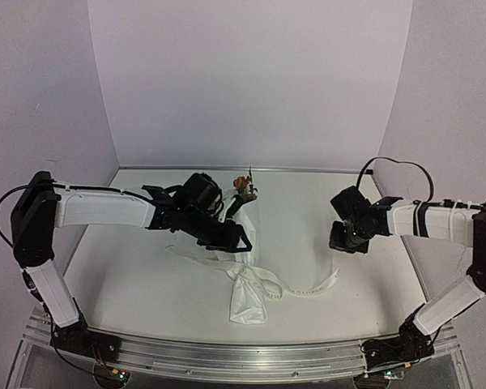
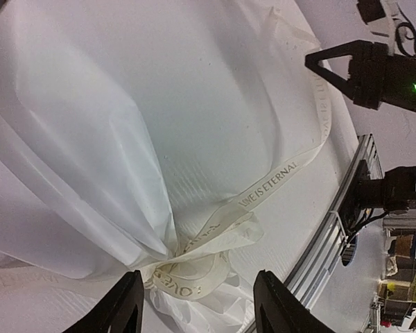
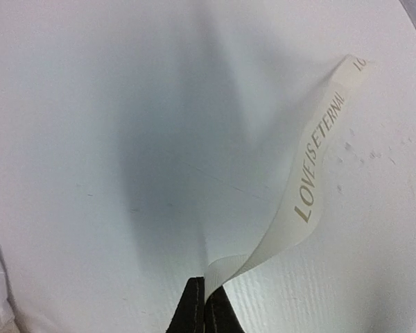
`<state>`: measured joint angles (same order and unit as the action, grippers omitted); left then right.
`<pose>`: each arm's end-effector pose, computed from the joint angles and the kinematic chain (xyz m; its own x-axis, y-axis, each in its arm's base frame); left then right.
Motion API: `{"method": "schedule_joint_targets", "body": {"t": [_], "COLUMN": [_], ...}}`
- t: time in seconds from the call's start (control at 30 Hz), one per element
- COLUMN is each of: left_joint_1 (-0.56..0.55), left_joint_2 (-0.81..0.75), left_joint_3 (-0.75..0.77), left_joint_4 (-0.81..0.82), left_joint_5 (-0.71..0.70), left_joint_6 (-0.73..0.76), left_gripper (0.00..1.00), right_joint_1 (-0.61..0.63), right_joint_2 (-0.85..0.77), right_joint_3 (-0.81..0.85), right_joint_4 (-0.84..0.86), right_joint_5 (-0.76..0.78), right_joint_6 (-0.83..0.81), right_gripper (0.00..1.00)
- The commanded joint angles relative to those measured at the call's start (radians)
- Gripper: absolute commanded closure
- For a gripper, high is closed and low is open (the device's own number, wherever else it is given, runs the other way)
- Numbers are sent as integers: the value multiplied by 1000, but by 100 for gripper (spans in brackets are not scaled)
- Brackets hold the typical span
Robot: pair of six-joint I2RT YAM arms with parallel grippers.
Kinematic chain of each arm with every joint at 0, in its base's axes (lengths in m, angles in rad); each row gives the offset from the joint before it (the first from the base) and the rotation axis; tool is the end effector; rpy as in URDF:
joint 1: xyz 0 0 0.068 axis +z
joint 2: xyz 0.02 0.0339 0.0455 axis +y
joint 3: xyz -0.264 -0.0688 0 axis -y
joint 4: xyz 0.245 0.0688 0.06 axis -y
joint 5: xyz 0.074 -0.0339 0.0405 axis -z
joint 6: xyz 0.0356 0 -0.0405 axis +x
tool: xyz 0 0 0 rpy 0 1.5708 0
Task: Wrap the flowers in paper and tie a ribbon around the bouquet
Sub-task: Pick up the right side of the half-tied ribbon from the center of the board, then pass from the right arm to the left
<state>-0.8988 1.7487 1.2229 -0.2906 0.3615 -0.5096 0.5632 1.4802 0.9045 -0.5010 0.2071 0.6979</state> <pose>0.2281 -0.3070 0.2241 -0.8267 0.3062 -0.4721 0.5493 0.6210 -0.5591 0.2457 0.1465 0.1975 -0.8531 0.2051 -0.4797 0.1412 0.9760 0.1660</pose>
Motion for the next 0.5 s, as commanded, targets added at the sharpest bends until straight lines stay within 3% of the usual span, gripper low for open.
{"method": "schedule_joint_targets", "body": {"t": [0.0,0.23,0.47], "left_joint_1": [67,107,106], "left_joint_2": [-77,-168,-290], "left_joint_3": [67,70,-122], "left_joint_4": [-39,-15,275], "left_joint_5": [-9,37,47], "left_joint_6": [77,331,567], "left_gripper": [43,41,40], "right_joint_1": [-3,-1,0], "right_joint_2": [101,227,355], "right_joint_3": [146,370,603], "right_joint_4": [136,196,201], "right_joint_5": [-216,-608,-934], "right_joint_6": [-214,-251,-183], "right_gripper": [100,100,100]}}
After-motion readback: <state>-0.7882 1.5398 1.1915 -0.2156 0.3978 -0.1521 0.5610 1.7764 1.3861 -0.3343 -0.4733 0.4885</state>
